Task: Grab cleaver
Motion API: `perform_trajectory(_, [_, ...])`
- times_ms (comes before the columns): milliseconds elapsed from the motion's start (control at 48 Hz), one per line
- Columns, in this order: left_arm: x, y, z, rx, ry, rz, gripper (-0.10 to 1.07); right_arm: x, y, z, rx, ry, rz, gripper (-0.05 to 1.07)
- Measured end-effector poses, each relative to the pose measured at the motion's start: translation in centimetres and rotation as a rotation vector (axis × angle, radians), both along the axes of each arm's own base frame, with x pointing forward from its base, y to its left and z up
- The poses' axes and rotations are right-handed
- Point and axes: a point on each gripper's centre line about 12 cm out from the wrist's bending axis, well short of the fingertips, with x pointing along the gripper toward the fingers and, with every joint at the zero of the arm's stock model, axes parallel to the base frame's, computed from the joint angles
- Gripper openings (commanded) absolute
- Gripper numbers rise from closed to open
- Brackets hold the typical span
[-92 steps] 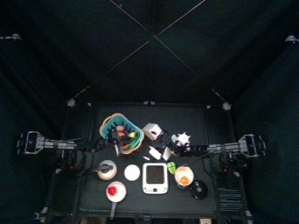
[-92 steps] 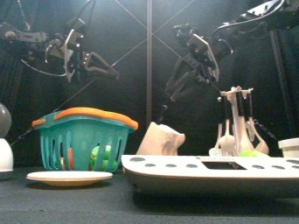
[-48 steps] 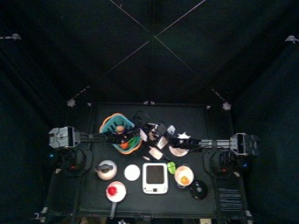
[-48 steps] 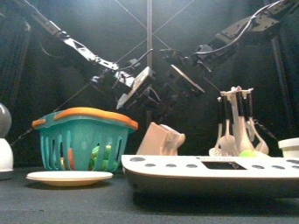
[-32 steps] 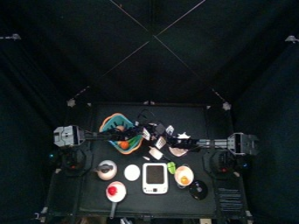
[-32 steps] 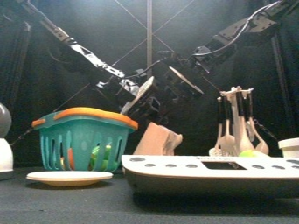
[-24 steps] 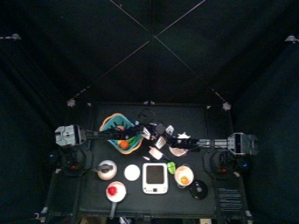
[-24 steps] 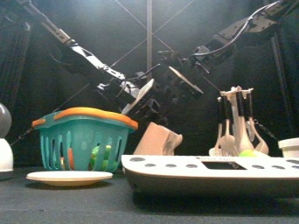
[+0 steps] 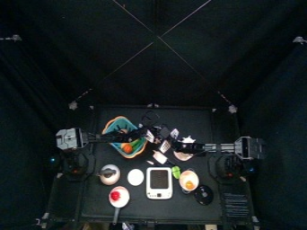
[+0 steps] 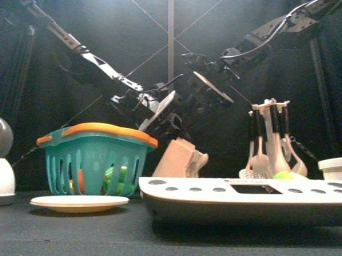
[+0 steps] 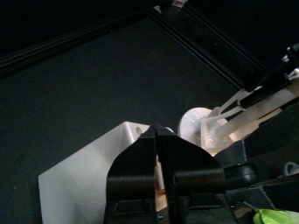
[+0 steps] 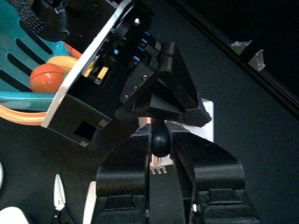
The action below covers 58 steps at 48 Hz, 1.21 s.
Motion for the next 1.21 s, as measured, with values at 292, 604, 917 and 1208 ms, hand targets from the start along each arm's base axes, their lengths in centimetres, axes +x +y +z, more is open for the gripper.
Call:
perform_trajectory(292, [-0.1,0.1,0.0,0.0,0.001,0.001,0.35,-2.3,1.4,1.9,-0.013,-0.04,0.013,0.49])
perform_trajectory(604, [-0.1,0.1,0.1,-0.001,0.001,0.0,0.35,-4.9,2.7,3.9,-0.022,-0.104,0.043,0.5])
perform_trajectory(917, [-0.1,0.0,0.2,-0.001,0.003,-0.004,0.35,-8.4,3.6,5.2,-0.027,-0.165,0.067,0.5])
perform_trajectory(1208, [-0.6,0.6,3.7,0.188,-0.111,0.016,0.35,-8.9,3.7,4.8,-0.022,-0.158,0.066,0.5])
